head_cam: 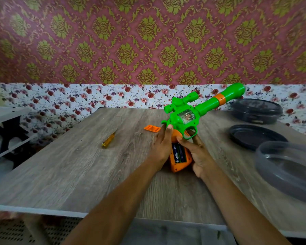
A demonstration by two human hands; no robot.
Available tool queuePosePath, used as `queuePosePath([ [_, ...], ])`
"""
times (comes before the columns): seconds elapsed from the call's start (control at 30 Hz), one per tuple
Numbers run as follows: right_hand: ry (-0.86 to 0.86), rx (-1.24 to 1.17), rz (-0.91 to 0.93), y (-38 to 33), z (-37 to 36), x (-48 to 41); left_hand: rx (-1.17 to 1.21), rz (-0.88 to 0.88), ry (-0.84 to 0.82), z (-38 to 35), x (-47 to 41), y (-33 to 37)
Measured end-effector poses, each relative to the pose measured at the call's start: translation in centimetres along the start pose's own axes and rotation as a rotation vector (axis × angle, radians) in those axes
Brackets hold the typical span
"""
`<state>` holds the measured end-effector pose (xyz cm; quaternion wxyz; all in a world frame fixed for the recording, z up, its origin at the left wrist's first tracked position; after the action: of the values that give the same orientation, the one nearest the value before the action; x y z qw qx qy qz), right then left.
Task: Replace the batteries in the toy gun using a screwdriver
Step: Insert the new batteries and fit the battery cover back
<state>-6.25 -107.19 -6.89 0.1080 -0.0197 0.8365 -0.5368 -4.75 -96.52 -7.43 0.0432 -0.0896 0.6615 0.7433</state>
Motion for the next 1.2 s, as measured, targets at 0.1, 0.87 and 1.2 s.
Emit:
queuePosePath([
  [0.1, 0.028, 0.012, -0.015, -0.2, 0.3, 0.0, 0.019, -0.03, 0.032, 0.7, -1.0, 0.2],
  [0.87, 0.155, 0.027, 0.035, -0.2, 2.1, -0.8, -1.237, -0.057, 0.006, 3.4, -9.3, -1.0],
  [1.2, 0.147, 0.003, 0.01, -0.7, 1.8, -0.4, -0.174, -0.114, 0.344, 7.2, -2.0, 2.5],
])
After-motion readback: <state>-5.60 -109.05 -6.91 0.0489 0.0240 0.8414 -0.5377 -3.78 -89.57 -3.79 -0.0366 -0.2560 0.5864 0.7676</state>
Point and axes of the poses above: each hand's wrist, its own x-axis away from the middle knuckle, its own z-axis out of the back of the hand, y = z × x, the point moved 3 cm from there along -x, towards the middle knuckle, and after that the axes turned 2 degrees about -y, right-handed, at the moved point
